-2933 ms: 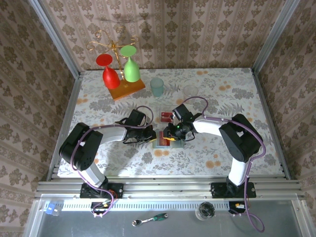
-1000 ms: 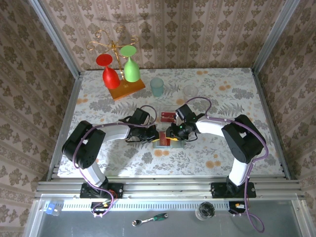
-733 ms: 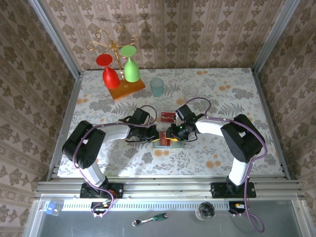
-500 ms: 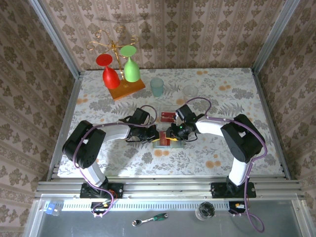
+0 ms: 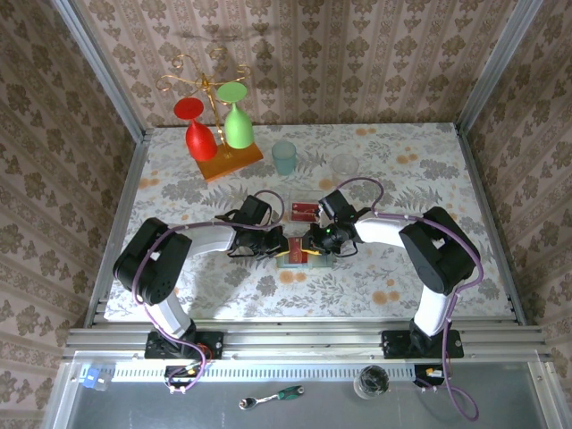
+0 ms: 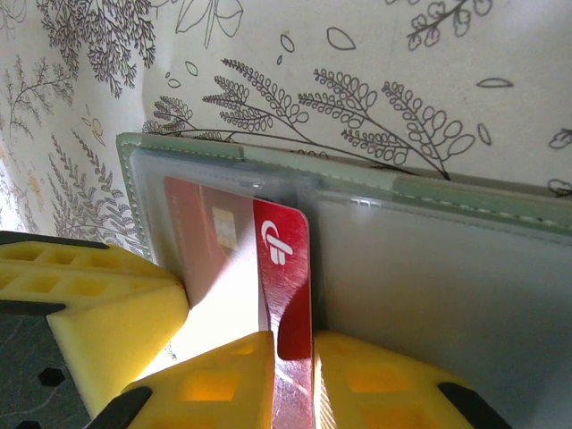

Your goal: Take the credit cards out of the card holder

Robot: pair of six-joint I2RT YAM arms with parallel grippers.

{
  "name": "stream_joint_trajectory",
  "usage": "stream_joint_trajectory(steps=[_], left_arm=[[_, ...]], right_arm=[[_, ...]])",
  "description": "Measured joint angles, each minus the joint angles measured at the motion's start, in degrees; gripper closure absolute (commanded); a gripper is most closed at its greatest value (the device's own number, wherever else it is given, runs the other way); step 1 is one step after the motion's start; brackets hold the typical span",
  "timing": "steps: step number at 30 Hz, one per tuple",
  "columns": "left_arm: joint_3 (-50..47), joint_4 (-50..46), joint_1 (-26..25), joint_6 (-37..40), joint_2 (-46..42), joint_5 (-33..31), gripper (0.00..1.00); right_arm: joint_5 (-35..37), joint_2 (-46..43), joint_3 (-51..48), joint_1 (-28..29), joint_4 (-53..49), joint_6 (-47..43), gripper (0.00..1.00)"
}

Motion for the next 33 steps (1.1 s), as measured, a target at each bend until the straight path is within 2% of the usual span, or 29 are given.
stream_joint_trajectory(steps=[21,33], left_arm=[[0.0,0.0,0.0,0.4,0.0,0.2,1.0],[0.3,-0.2,0.0,0.5,0.2,0.2,1.0]], right_arm=[[0.0,-3.3,-1.6,-2.3,-0.5,-0.7,0.84],[-2.5,-2.9,-1.7,-2.7,0.7,-1.3,0.78]])
